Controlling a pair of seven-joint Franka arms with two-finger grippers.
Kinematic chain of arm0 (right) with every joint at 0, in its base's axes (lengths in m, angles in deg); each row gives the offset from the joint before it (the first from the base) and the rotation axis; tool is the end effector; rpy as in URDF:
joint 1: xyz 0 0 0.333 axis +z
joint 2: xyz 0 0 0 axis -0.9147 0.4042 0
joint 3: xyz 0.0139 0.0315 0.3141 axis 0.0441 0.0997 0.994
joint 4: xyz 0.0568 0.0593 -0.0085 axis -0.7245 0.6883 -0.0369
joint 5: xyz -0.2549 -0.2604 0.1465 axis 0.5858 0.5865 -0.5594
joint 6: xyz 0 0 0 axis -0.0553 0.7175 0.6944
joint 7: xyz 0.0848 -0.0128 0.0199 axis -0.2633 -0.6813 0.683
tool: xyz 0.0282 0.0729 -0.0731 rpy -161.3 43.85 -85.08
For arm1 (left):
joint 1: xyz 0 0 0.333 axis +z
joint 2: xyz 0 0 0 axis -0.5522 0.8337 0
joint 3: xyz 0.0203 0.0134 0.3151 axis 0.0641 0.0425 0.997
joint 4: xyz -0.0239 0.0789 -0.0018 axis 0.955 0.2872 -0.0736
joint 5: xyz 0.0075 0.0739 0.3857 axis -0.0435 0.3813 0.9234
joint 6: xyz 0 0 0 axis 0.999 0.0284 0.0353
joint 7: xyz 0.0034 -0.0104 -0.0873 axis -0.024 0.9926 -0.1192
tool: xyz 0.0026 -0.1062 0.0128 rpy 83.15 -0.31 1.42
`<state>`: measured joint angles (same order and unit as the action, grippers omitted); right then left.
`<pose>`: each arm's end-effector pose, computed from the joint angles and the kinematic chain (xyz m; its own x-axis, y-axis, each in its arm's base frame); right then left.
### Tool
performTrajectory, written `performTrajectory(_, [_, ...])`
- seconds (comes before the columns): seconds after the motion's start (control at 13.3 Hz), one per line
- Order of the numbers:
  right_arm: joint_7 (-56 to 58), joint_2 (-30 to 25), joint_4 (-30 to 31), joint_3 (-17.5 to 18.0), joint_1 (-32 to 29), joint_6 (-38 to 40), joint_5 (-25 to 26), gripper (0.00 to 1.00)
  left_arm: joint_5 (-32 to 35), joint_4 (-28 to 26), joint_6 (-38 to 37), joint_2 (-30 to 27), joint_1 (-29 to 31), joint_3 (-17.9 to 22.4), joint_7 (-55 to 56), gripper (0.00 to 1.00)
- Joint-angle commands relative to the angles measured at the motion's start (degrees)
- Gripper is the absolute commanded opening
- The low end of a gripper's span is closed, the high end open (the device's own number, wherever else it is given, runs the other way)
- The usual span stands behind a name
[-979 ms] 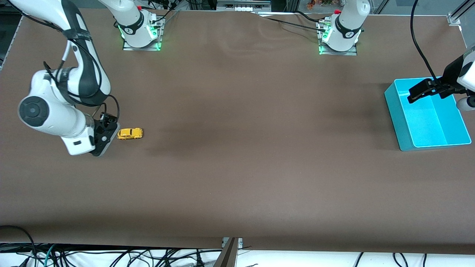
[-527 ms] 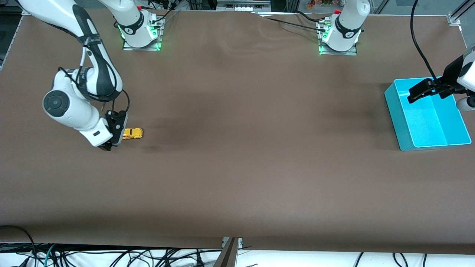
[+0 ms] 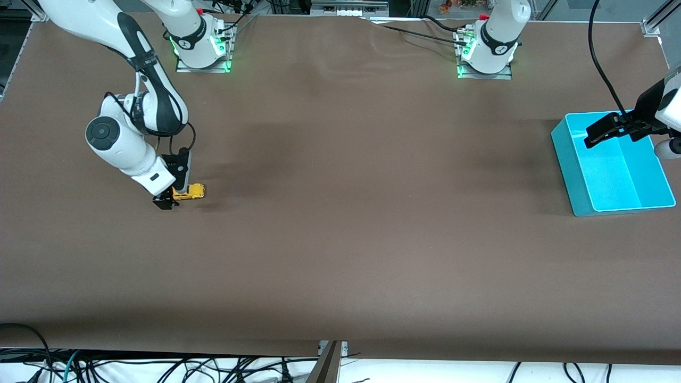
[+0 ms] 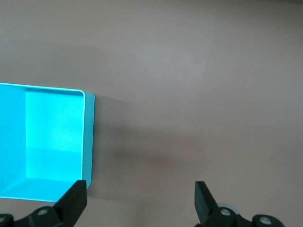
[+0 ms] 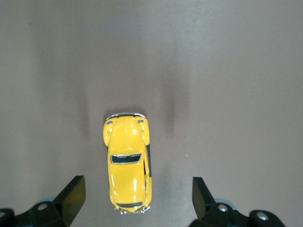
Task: Wind and store yellow beetle car
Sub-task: 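Close the right gripper on the yellow car's body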
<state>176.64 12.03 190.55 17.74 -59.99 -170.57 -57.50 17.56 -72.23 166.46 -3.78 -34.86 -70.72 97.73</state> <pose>0.5478 0.0399 0.2278 -0.0503 0.9984 -0.0270 0.9973 0.0517 0.0527 0.5592 0.0138 0.5957 0.9826 0.1841 -0.0255 0.1835 -0.9827 -0.0261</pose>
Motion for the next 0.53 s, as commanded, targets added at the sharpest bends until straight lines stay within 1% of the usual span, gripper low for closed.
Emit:
performTrajectory(0.0, [3.32, -1.68, 2.96, 0.04, -0.63, -2.81, 0.07, 0.99, -0.17, 1.74, -0.33, 0.87, 0.38, -0.35, -1.28, 1.0])
performTrajectory(0.45, [5.79, 2.01, 3.05, 0.04, -1.77, -7.91, 0.07, 0.99, -0.17, 1.74, -0.33, 0.96, 0.29, -0.35, -1.1, 1.0])
